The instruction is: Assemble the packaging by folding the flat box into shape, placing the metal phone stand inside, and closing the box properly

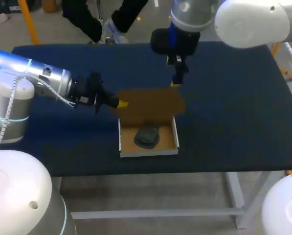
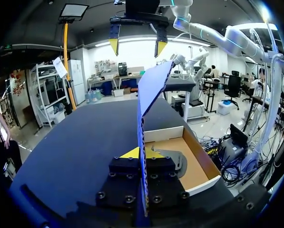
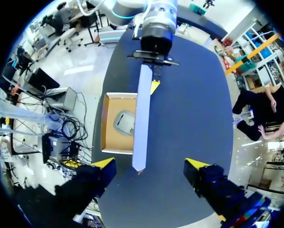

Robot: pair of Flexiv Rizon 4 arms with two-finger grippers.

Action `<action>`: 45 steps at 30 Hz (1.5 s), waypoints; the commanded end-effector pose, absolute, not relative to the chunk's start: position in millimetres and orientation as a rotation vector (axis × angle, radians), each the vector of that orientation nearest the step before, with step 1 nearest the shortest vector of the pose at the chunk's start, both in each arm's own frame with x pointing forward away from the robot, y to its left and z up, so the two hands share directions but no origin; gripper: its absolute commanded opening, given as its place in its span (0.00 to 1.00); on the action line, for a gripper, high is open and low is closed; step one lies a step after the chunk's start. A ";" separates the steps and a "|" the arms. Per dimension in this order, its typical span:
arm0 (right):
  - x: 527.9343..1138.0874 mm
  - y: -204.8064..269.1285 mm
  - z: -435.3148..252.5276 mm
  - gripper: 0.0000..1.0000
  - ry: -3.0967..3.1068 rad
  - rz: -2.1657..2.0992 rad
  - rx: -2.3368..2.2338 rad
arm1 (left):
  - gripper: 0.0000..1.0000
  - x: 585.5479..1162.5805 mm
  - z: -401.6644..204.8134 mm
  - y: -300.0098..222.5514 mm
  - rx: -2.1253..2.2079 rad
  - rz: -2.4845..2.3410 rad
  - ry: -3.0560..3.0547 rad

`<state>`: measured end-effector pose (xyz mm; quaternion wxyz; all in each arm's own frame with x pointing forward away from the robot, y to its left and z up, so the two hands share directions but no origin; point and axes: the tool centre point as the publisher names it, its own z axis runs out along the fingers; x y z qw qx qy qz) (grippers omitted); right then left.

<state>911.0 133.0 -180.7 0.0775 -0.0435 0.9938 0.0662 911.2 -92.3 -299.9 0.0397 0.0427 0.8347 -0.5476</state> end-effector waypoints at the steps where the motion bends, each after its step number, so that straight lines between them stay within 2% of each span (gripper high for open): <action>1: 909.8 133.2 -178.7 1.00 2.973 0.196 -0.129 | 0.00 913.6 -303.4 -89.9 0.140 -1.695 2.557; 11: 923.9 141.5 -176.7 1.00 2.967 0.198 -0.071 | 0.00 913.6 -303.4 -89.9 0.140 -1.695 2.557; 13: 926.8 146.3 -179.0 0.76 2.970 0.170 -0.038 | 0.00 913.6 -303.4 -89.9 0.140 -1.695 2.557; 15: 929.4 151.0 -181.2 0.65 2.975 0.171 -0.037 | 0.00 913.6 -303.4 -89.9 0.140 -1.695 2.557; 16: 930.4 153.2 -182.3 0.48 2.977 0.171 -0.037 | 0.00 913.6 -303.4 -89.9 0.140 -1.695 2.557; 18: 932.5 158.5 -185.0 0.44 2.985 0.167 -0.034 | 0.00 913.6 -303.4 -89.9 0.140 -1.695 2.557; 34: 953.9 182.8 -201.0 0.48 2.998 0.143 -0.059 | 0.00 913.6 -303.4 -89.9 0.140 -1.695 2.557; 45: 954.7 191.9 -214.7 0.47 3.002 0.154 -0.081 | 0.00 913.6 -303.4 -89.9 0.140 -1.695 2.557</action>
